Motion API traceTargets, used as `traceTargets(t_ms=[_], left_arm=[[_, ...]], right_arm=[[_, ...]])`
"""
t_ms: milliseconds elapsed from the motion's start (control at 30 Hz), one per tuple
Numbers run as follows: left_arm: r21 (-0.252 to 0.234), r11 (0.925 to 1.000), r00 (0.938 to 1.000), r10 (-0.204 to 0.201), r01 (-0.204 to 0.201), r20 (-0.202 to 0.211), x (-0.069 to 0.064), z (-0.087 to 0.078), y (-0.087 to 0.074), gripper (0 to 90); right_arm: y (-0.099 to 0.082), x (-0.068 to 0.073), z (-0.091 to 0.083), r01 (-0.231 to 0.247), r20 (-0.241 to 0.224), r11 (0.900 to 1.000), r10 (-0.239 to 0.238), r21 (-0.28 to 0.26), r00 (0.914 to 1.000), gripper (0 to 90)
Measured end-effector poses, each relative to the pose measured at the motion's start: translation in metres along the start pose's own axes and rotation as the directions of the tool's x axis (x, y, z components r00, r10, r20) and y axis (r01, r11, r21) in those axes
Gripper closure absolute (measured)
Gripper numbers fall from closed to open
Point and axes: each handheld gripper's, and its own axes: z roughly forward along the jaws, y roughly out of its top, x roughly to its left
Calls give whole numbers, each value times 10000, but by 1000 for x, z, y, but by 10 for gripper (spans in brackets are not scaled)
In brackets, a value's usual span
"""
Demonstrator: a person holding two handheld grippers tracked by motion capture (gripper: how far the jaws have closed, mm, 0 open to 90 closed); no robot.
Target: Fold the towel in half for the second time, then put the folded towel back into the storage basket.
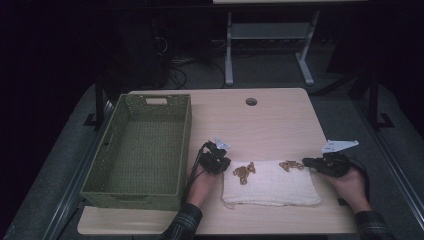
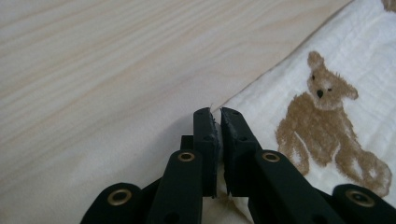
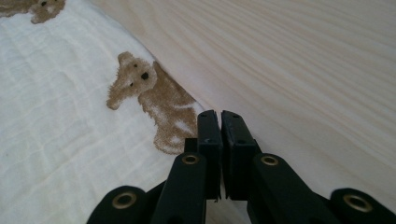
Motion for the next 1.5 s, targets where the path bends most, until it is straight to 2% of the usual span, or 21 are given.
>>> traceTargets(t_ms=[100, 133, 233, 333, 433, 567, 633, 733, 833, 1033, 1267, 1500], left_arm=[[-306, 9995, 10000, 56, -57, -33, 1, -1, 6, 857], [-472, 9989, 10000, 59, -61, -37, 1, -2, 9, 858], [-959, 9954, 9999, 12, -26, -143, 4, -3, 17, 859], [-1068, 9943, 9998, 54, -74, -186, 9, -1, 22, 859], [-1139, 9935, 9999, -31, 15, -134, 11, -1, 20, 859], [-1317, 9912, 9999, 86, -92, -53, 10, -6, 20, 858], [-1379, 9904, 10000, 95, -94, 0, 9, -9, 19, 858], [-1565, 9876, 9996, 162, -127, 212, 6, -15, 17, 858], [-1571, 9868, 9987, 431, -386, 253, 2, -20, 13, 859], [-1539, 9869, 9976, 555, -483, 426, -3, -25, 6, 859], [-1516, 9874, 9972, 547, -466, 502, -11, -34, -3, 859], [-1683, 9846, 9971, 568, -476, 504, -15, -41, -7, 860]], right_arm=[[1, -4, -6, 1, 76, 9996, 1, -280, 10000, 868], [3, -7, -8, -155, 124, 9991, 160, -403, 9998, 868], [9, -14, -11, -183, 400, 9971, 213, -735, 9990, 869], [14, -21, -13, -207, 572, 9939, 270, -1082, 9980, 869], [18, -26, -13, -207, 532, 9916, 277, -1274, 9982, 869], [17, -22, -13, -164, 414, 9926, 215, -1206, 9989, 868], [17, -21, -14, -93, 350, 9908, 142, -1349, 9993, 868], [15, -21, -17, -243, 60, 9866, 256, -1614, 9997, 868], [13, -19, -20, -271, -48, 9846, 267, -1726, 9996, 868], [6, -11, -28, -349, -243, 9833, 310, -1784, 9992, 868], [2, 3, -39, -95, -118, 9847, 76, -1740, 9999, 868], [-5, 6, -43, -49, -159, 9868, 23, -1621, 9999, 868]])
